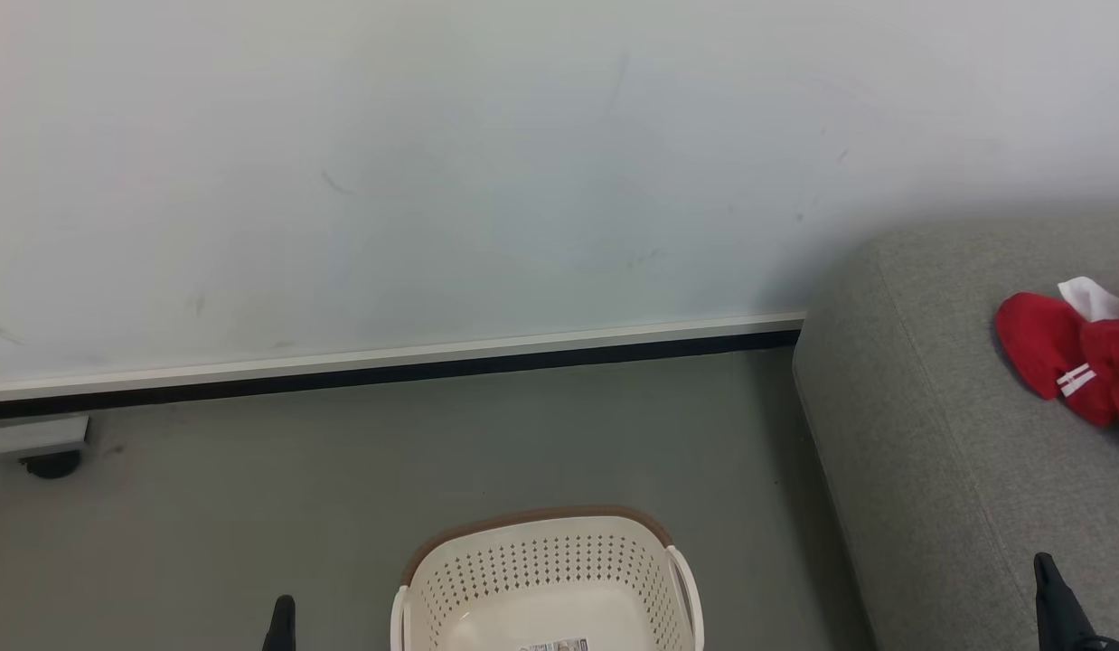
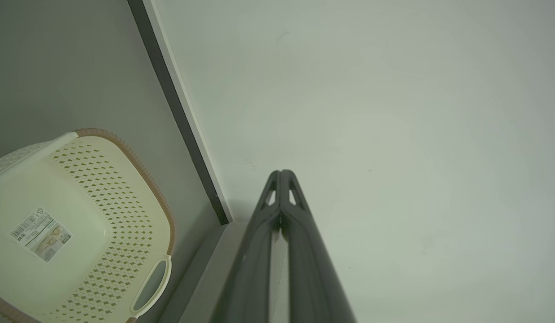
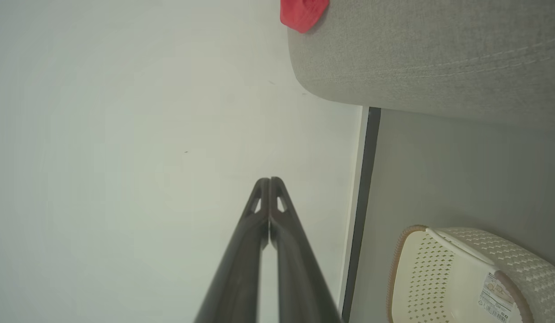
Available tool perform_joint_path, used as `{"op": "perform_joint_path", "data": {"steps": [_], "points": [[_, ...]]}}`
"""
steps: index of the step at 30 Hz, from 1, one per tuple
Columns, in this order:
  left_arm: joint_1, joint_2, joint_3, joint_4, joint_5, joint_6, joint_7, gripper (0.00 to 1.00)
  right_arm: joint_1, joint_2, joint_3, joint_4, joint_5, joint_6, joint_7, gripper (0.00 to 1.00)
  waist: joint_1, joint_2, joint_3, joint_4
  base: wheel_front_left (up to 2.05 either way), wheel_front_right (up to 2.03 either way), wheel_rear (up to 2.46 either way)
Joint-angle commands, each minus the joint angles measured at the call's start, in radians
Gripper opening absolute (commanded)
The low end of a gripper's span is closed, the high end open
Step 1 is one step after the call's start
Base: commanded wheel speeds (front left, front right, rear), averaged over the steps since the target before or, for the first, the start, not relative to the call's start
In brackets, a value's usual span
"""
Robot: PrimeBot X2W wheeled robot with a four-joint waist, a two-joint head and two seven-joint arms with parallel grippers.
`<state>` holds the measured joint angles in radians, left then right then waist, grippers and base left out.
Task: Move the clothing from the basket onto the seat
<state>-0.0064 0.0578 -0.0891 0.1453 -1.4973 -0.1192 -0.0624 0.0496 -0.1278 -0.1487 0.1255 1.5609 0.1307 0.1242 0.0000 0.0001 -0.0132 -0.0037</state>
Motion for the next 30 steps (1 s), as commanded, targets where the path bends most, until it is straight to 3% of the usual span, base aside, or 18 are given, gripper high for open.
{"op": "perform_joint_path", "data": {"steps": [1, 18, 30], "points": [[-0.015, 0.006, -0.001, 0.002, -0.019, -0.003, 0.006, 0.0, -0.012, 0.001, -0.009, -0.004, 0.022, 0.0, 0.008, 0.0, 0.0, -0.0001, 0.001, 0.0, 0.0, 0.0, 0.0], [-0.035, 0.005, -0.005, 0.019, -0.146, -0.013, 0.026, 0.0, -0.015, 0.009, -0.061, -0.005, 0.145, 0.0, 0.055, 0.0, 0.0, -0.0001, 0.014, 0.004, 0.0, 0.0, 0.0], [-0.033, 0.003, -0.002, 0.019, -0.141, -0.013, 0.026, 0.0, -0.015, 0.014, -0.066, -0.003, 0.134, 0.0, 0.06, 0.0, 0.0, -0.0001, 0.014, 0.004, 0.0, 0.0, 0.0]]}}
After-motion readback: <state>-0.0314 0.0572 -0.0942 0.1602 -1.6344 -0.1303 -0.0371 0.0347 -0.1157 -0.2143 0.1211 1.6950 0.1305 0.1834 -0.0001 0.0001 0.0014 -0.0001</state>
